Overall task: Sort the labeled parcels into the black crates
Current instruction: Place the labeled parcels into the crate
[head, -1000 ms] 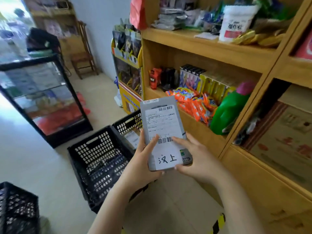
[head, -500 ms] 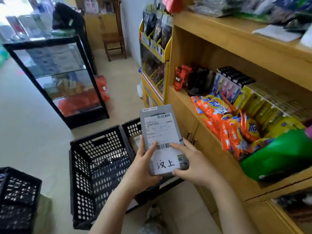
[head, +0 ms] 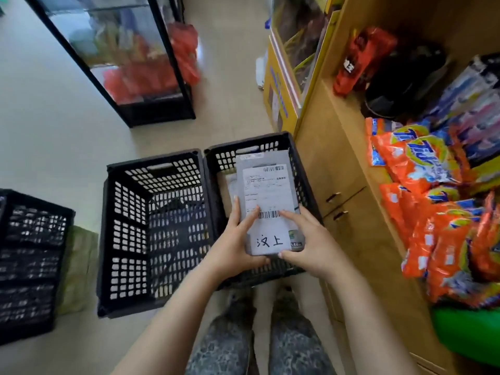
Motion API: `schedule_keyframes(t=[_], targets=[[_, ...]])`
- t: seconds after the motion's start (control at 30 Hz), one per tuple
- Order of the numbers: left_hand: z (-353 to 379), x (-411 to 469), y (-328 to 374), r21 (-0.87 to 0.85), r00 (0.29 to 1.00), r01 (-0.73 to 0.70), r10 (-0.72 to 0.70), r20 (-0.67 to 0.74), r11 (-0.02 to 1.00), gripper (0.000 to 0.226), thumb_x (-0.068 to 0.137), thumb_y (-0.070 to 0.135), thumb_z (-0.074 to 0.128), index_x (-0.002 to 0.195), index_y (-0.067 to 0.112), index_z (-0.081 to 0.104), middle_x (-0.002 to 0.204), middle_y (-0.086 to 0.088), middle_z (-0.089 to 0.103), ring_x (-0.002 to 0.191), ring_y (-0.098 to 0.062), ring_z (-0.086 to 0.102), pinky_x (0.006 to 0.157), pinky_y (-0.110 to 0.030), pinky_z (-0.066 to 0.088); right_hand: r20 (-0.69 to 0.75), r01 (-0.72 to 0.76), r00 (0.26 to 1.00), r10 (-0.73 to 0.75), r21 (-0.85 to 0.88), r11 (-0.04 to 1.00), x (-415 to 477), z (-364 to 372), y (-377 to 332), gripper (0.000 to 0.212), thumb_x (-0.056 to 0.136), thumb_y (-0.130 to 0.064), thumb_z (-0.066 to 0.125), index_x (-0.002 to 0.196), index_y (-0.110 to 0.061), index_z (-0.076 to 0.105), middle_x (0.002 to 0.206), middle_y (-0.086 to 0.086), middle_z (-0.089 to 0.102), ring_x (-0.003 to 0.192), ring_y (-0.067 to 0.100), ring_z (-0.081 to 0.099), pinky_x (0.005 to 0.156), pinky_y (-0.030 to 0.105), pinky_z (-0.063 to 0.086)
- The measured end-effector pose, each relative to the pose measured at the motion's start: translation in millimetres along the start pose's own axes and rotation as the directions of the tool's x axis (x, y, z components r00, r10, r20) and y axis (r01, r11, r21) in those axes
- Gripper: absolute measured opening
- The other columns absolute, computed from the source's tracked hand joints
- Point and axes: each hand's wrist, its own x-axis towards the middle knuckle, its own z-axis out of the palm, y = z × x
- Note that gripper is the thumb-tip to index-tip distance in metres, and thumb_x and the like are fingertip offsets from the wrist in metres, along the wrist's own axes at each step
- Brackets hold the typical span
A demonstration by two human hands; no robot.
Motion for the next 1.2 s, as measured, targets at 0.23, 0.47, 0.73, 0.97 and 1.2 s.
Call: schedule_keyframes(t=[0.23,0.47,0.73,0.97,1.2], targets=[[64,27,-49,-0.184,0.983,0.181,-0.184,0.001,0.966,0.096,0.081,0.041,0.074,0.154,0.032,0.013,0.153,0.021,-0.032,0.121,0.035,-0.016,0.110,-0.013,0.021,0.207,-0.009,0.978,0.017,-0.038,0.999,53,21,66,0.088,0.078,-0.025,0.078,0.147,-0.046,0.028,0.161,-0.015,0.008,0.143,0.010,0.025,0.100,0.020,0.032],[130,42,-105,-0.328,0.934,0.311,-0.351,-0.069,0.892,0.066,0.094,0.040,0.058,0.151,0.036,0.026,0.156,0.026,-0.018,0.137,0.016,-0.001,0.112,-0.020,0.027,0.334,-0.034,0.942,0.038,-0.018,0.999,94,66,133,0.080,0.083,-0.030,0.073,0.147,-0.044,0.028,0.158,-0.020,0.011,0.138,0.005,0.029,0.105,0.024,0.038],[158,63,-154,-0.374,0.906,0.362,-0.417,-0.075,0.854,0.066,0.094,0.024,0.061,0.150,0.033,0.028,0.159,0.020,-0.008,0.146,0.002,0.001,0.117,-0.033,0.029,0.351,-0.054,0.935,0.053,-0.006,0.999,127,112,170,0.065,0.094,-0.023,0.061,0.150,-0.034,0.030,0.155,-0.020,0.018,0.124,-0.009,0.025,0.101,0.016,0.029],[160,79,-175,-0.391,0.892,0.400,-0.449,-0.040,0.829,0.069,0.091,0.020,0.063,0.149,0.038,0.030,0.161,0.015,-0.003,0.146,-0.004,0.009,0.110,-0.024,0.032,0.310,-0.056,0.949,0.060,-0.021,0.998,147,129,177,0.066,0.091,-0.020,0.065,0.147,-0.033,0.032,0.149,-0.018,0.030,0.119,-0.008,0.029,0.092,0.009,0.029],[164,81,-192,-0.363,0.884,0.437,-0.467,0.004,0.823,0.074,0.088,0.009,0.064,0.147,0.040,0.031,0.159,0.019,-0.004,0.129,0.006,0.020,0.079,0.001,0.036,0.307,-0.131,0.942,0.139,-0.048,0.990,151,154,180,0.071,0.088,-0.009,0.068,0.146,-0.032,0.034,0.153,-0.008,0.024,0.132,0.008,0.035,0.095,0.015,0.030]])
